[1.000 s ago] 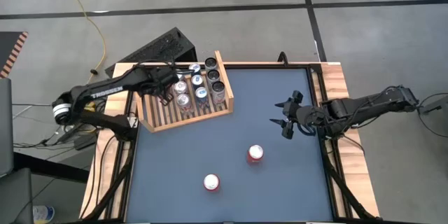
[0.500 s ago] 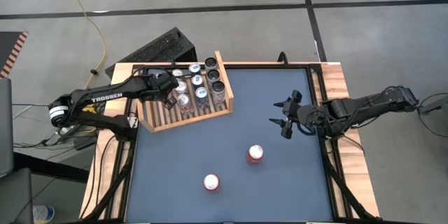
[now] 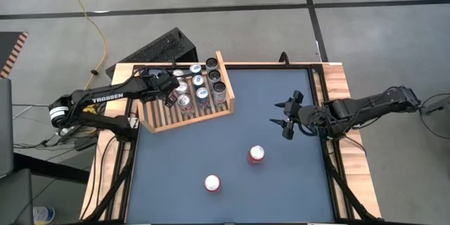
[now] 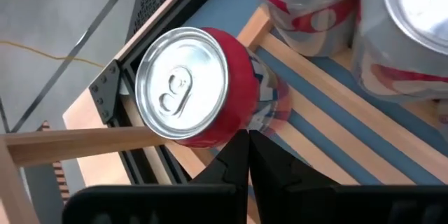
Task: Place canned beverage on shelf
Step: Put the top left red soda can on the shelf, then put the left red soda can on the shelf aligned with the other red soda can
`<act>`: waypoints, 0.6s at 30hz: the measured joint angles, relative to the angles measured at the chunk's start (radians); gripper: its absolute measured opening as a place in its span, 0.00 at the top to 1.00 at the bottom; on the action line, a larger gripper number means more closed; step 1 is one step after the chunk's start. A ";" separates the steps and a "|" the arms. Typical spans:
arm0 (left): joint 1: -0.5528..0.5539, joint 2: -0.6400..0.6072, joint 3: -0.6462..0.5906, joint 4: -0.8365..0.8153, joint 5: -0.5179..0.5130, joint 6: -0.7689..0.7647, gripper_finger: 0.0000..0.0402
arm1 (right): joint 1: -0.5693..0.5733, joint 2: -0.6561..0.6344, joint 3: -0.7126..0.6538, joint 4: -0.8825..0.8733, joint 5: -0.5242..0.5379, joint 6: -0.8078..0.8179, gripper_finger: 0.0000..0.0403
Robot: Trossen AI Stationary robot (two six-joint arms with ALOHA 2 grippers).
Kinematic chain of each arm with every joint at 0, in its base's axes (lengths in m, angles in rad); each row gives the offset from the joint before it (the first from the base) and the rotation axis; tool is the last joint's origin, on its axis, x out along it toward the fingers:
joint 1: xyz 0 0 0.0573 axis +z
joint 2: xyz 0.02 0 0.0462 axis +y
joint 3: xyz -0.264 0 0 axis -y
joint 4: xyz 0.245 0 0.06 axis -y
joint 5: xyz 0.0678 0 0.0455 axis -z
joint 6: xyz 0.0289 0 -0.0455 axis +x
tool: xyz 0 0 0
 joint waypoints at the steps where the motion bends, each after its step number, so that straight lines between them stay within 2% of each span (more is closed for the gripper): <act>1: 0.002 0.000 0.000 0.001 -0.005 0.000 1.00 | 0.000 0.000 0.000 -0.001 0.000 0.000 0.31; 14: 0.057 0.000 0.000 -0.091 -0.022 0.007 1.00 | 0.000 0.000 0.000 -0.017 -0.001 0.001 0.31; 18: 0.050 0.000 0.000 -0.086 0.013 0.006 1.00 | 0.000 0.000 0.000 -0.016 -0.001 0.001 0.31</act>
